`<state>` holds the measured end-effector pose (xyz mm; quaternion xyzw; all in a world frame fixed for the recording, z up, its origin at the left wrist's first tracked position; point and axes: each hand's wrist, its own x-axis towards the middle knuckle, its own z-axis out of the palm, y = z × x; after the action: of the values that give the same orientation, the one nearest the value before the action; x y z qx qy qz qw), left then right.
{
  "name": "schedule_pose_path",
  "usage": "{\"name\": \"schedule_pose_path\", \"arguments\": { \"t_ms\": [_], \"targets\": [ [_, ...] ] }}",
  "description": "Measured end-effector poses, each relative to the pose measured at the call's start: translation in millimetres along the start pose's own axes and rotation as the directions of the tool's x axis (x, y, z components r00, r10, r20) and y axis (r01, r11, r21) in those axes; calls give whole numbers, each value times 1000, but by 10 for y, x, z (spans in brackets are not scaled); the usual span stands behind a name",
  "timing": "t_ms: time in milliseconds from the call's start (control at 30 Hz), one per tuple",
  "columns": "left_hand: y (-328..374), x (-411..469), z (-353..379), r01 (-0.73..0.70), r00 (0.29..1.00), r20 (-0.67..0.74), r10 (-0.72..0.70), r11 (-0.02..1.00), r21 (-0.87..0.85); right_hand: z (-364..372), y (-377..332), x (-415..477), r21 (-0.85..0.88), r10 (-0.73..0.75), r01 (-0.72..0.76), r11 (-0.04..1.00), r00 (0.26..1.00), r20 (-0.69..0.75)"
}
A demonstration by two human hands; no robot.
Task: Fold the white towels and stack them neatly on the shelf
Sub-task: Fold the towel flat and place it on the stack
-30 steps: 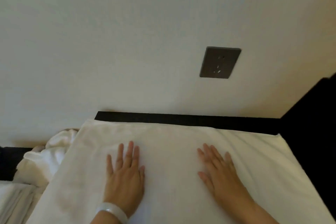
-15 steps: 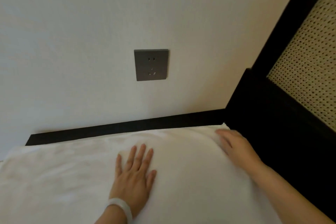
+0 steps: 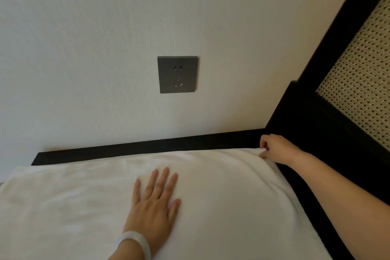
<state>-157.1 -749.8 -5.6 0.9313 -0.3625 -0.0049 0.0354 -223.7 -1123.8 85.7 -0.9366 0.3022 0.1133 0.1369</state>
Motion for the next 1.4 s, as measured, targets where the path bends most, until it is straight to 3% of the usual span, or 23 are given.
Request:
{"name": "schedule_pose_path", "arguments": {
  "t_ms": [167,267,300,367,433,500,667,733,800,867,900,1000,1033,1167,1233,1400],
  "targets": [
    [9,5,-21,1,1000,14,-1,1000,-10,-8,112,71,207,108,-70,976,979,-175],
    [5,9,-33,5,1000,28,-4,1000,-9,83,42,34,92,94,-74,993,969,-227],
    [4,13,-36,6,1000,29,-6,1000,-7,160,-33,-16,-6,41,-45,999,954,-295],
    [8,9,-39,7,1000,31,-7,1000,-2,390,-271,-213,-92,-175,150,984,881,-439],
    [16,-3,-41,5,1000,25,-5,1000,8,665,-524,-527,-85,-392,386,919,864,-316],
    [20,-8,-48,2,1000,18,-3,1000,18,858,-435,-679,-123,-463,450,884,879,-115],
    [14,-16,-31,-3,999,37,2,999,48,593,250,-361,-175,-129,97,980,974,-184],
    [12,-11,-41,2,999,48,-3,999,37,613,7,-453,-179,-139,99,979,964,-225],
    [17,-8,-38,2,999,45,-4,999,36,776,-296,-784,-88,-252,238,967,938,-236],
    [24,-12,-48,-5,999,42,4,1000,26,985,-245,-1074,-105,-355,341,934,922,-153],
    [24,-11,-57,-7,999,37,7,1000,7,1026,-83,-1119,-119,-323,308,944,936,-142],
    [45,-9,-93,11,999,46,-10,1000,-21,906,402,-1099,0,31,-32,999,979,-200],
    [65,-14,-113,17,998,56,-17,1000,-12,867,444,-1123,22,85,-83,996,976,-199],
    [88,-24,-135,20,997,73,-20,1000,6,1035,69,-1658,-20,-206,207,978,957,-202],
    [86,-21,-124,18,997,77,-19,1000,10,1154,163,-1894,-54,-271,266,963,950,-157],
    [188,-9,-246,65,982,175,-67,998,18,1058,510,-1993,8,83,-83,997,977,-196]
  ]
}}
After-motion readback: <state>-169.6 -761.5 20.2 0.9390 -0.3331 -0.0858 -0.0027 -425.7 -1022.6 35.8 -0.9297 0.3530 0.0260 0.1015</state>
